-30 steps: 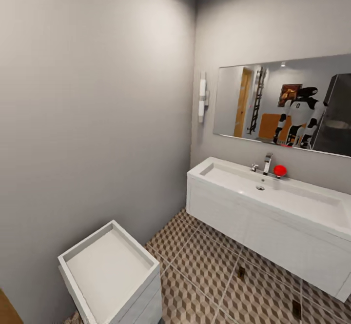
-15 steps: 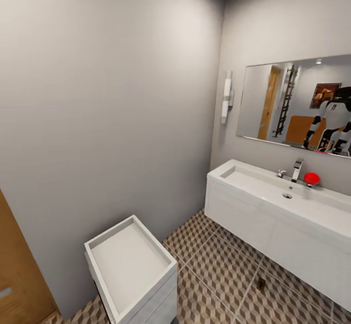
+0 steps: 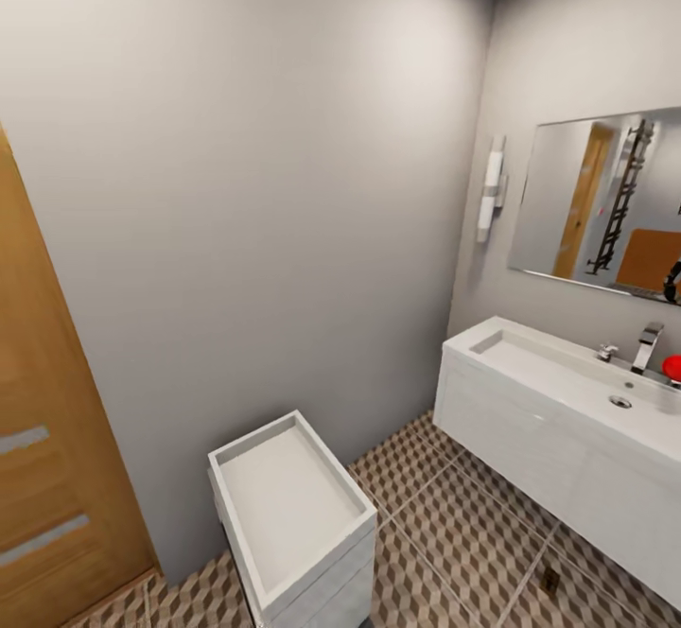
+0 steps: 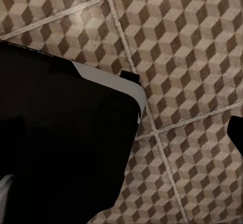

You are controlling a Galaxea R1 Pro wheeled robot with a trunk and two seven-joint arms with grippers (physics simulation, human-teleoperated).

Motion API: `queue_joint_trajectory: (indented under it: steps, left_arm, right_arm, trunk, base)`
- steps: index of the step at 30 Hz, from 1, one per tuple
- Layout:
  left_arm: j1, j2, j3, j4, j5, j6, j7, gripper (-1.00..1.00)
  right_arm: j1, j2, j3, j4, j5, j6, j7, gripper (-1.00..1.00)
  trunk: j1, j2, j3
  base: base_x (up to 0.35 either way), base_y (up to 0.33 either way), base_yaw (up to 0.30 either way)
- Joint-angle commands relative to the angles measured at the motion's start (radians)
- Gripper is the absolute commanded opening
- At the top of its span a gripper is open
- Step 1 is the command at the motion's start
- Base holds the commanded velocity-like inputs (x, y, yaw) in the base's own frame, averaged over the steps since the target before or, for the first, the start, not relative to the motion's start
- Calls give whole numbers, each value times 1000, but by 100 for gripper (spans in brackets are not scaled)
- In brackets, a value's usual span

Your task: Take the four mousetraps from the cabinet in the bathroom and place them on the bathroom floor. Make sure all four end up on the same floor surface, and ensure that at least two of them are either under or directly next to the same bathroom sink.

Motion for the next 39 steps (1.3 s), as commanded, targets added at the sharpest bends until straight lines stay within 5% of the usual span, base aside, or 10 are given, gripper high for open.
queue_joint_trajectory:
  steps: [1, 39]
  left_arm:
    - [0, 0, -8, -2, 10, 8, 4, 100]
    - [0, 0, -10, -2, 8, 159, 4, 100]
  right_arm:
    - [-2, 0, -2, 2, 6, -3, 2, 100]
    - [-1, -1, -2, 3, 9, -5, 4, 100]
  trunk:
    - [0, -2, -2]
    - [0, -2, -2]
  base:
    - [0, 0, 290]
    - [0, 0, 290]
